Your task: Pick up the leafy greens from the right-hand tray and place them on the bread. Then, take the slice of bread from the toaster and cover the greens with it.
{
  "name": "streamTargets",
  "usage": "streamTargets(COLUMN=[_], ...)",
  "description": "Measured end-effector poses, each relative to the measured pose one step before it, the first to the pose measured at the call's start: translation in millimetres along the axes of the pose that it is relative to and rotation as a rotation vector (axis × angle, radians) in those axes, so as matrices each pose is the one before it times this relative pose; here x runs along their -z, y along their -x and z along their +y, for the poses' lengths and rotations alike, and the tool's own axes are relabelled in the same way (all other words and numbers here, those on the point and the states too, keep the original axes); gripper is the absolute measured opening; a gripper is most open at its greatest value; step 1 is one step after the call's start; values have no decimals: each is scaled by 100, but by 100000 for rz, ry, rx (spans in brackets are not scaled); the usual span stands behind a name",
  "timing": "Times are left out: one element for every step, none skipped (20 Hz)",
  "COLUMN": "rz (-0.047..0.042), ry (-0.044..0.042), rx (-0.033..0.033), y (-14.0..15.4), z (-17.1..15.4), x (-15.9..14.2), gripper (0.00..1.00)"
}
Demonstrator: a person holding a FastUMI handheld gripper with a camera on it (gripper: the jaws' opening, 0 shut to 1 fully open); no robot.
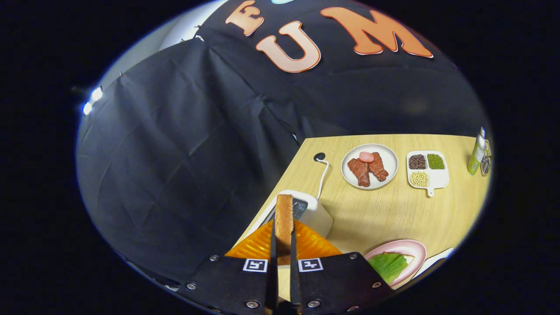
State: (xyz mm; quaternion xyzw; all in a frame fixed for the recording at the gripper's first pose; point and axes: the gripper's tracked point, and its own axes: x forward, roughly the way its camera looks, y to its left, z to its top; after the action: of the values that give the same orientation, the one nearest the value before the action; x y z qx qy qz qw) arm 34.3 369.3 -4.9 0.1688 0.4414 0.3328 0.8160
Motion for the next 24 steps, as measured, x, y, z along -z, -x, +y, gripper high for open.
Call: streamTargets(rz=[-1817,-1098,-570,-527,-430,-675,-713,-1259,-679,-798,-47,749,935,1143,426,743,89,491,234,788,792,991,1116,510], ry=[-295,195,-217,-632,-318,-408,169,-337,208,-75,155,-27,-231,-118,-466,-282,-757,-568,-1220,-905,-963,-1051,-1611,-1907], rx=[-246,-355,-383,-425,-453,-505,-381,61,-68,505,374,982,798,452,320,47,513,449,432,207,-24,-664,-794,-956], y=[664,736,632,417,390,462,427,224,243,354,169,161,96,127,81,93,140,43,64,93,-67,22,-103,-188], z=[-644,-583,-628,-592,-540,-355,-526,-505,-641,-734,-723,-896,-830,-803,-774,-655,-726,-739,-779,-635,-561,-342,-450,-194], x=[-1,178,261,385,279,281,204,205,230,486,466,789,755,864,577,685,515,572,488,619,599,627,659,486], gripper=[11,11,11,11,11,11,11,11,11,11,11,11,11,11,11,11,11,11,11,11,11,11,11,11])
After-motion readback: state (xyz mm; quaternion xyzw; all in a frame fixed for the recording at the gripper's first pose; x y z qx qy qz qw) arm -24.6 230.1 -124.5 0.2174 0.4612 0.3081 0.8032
